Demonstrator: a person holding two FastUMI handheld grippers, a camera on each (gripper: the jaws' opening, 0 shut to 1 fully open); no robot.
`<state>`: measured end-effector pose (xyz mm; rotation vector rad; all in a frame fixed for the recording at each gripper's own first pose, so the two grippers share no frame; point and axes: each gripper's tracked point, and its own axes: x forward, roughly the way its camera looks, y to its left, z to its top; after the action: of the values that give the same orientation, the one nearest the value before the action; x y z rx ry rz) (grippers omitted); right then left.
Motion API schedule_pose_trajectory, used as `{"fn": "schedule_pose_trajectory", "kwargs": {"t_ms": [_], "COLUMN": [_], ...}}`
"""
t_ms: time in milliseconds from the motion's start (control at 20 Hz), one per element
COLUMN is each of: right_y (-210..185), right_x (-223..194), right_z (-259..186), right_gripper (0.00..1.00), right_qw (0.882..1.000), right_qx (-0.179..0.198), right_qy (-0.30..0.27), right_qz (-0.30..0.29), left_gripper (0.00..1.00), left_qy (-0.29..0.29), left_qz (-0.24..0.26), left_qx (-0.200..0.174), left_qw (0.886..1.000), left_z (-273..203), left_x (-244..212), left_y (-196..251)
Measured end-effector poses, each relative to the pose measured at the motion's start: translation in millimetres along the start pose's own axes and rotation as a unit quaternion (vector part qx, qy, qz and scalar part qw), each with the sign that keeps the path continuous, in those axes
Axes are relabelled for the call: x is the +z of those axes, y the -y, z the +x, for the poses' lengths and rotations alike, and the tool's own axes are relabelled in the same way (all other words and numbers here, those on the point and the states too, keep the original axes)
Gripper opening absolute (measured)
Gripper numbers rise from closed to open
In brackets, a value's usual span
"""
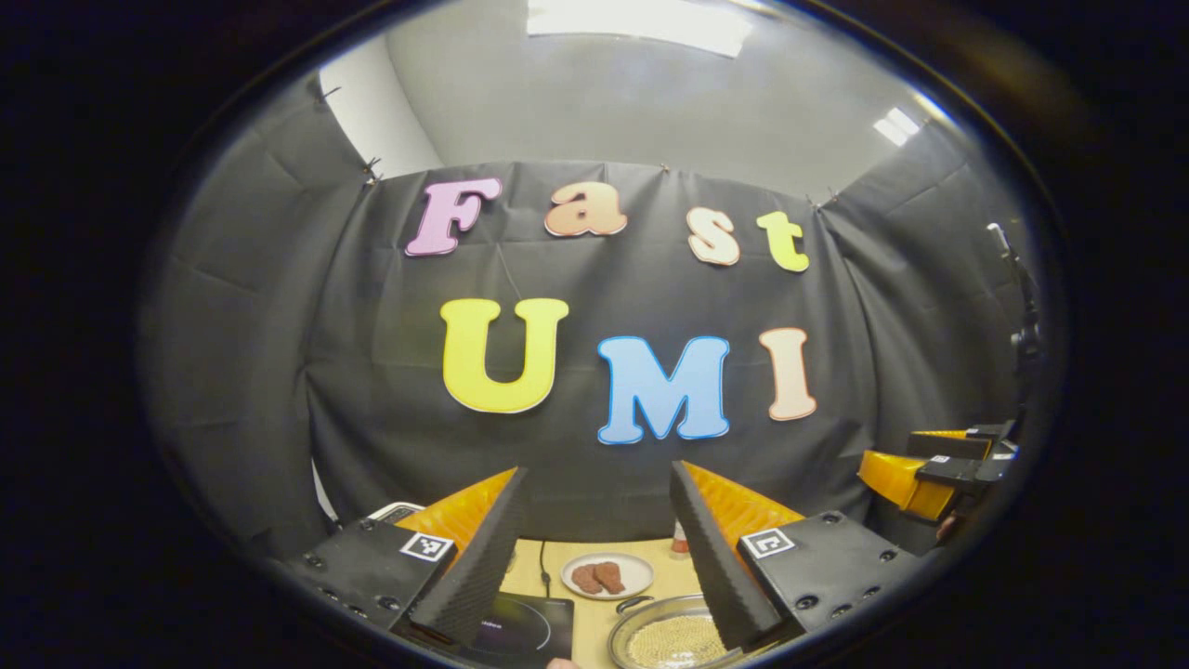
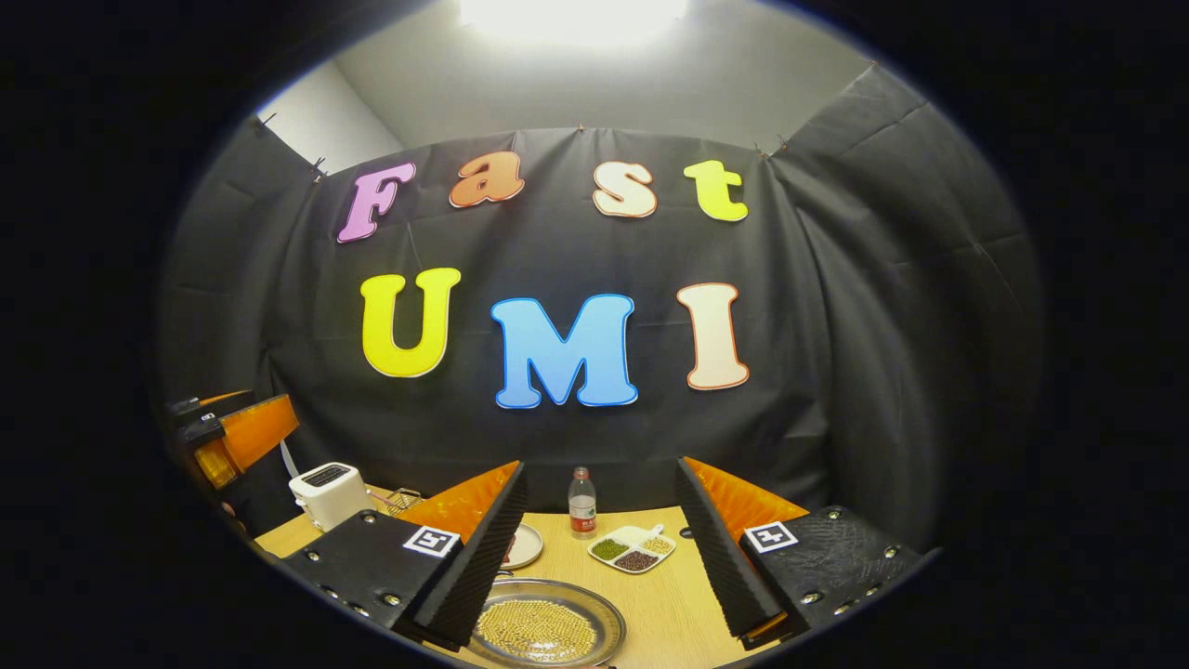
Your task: First push the handle of the pot to place it horizontally, then grasp the pot with both hands and set it on the induction cooktop.
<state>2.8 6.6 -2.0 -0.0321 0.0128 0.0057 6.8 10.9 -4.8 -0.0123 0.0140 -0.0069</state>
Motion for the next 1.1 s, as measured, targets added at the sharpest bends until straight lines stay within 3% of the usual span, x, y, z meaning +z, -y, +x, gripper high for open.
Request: {"fn": "schedule_pose_trajectory", "kwargs": {"t_ms": [550, 850, 900, 1100], "right_y": [-7, -24, -27, -37], "right_x": [-30, -102, -116, -176], "right_z": [3, -4, -6, -18], "right_gripper": [0.96, 0.96, 0.96, 0.96], "right_qw": [0.999, 0.991, 0.988, 0.968], "right_qx": [0.014, 0.049, 0.057, 0.089], "right_qy": [-0.033, -0.124, -0.144, -0.235], "right_qz": [-0.009, -0.002, -0.002, -0.001], "left_gripper": [0.99, 0.95, 0.99, 0.95], "left_qy": [-0.013, -0.025, -0.028, -0.039], "left_qz": [0.007, 0.006, 0.006, 0.000], "left_qx": [-0.002, 0.002, 0.003, 0.008], "left_qw": [1.000, 1.000, 1.000, 0.999], "left_z": [7, 7, 6, 4], "left_x": [-12, -25, -29, -39], "left_y": [-4, -8, -9, -13]}}
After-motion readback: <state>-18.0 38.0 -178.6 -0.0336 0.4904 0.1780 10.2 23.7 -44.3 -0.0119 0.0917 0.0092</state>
